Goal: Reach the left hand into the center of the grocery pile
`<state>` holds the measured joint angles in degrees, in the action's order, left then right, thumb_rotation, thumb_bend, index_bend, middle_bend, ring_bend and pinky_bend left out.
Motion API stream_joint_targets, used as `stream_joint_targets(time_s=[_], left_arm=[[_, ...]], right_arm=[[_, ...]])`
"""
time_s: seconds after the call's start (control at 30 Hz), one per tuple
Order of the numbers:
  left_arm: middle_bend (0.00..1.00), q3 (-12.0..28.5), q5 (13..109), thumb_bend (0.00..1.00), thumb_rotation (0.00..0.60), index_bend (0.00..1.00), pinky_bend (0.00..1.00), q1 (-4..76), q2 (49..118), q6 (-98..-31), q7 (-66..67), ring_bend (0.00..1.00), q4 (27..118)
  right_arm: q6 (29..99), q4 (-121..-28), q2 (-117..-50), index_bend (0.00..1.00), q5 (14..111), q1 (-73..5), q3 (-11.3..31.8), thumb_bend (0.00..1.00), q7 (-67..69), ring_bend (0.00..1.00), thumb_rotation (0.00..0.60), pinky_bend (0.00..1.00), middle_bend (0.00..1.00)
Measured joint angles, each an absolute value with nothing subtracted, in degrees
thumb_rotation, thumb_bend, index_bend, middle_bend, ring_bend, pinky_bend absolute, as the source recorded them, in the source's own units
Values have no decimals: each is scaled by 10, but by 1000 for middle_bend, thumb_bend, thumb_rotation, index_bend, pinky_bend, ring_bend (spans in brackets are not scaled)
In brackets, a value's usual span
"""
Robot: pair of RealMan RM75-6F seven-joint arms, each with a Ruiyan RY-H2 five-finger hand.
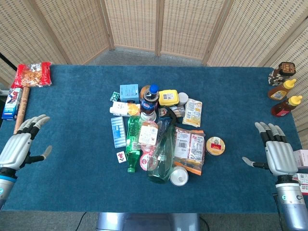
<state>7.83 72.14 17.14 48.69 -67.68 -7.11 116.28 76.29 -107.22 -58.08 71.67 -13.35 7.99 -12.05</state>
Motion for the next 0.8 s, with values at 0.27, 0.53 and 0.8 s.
stream_joint_targets(time_s=[0.27,0.53,0.8], left_arm=[[0,124,689,357,600,0,0,235,506,-569,-228,0,1139],[0,173,619,270,600,0,0,329,586,-483,-270,0,1073],[0,208,574,146,600,0,0,395,699,-450,-294,0,991]], right_arm=[[769,-1078,-574,0,721,-128,79,33,-116,0,475,0,2],[787,-1089,-557,0,722,-112,77,34,-110,0,477,0,2],[800,-1093,-543,0,723,-97,74,33,-95,0,475,0,1]])
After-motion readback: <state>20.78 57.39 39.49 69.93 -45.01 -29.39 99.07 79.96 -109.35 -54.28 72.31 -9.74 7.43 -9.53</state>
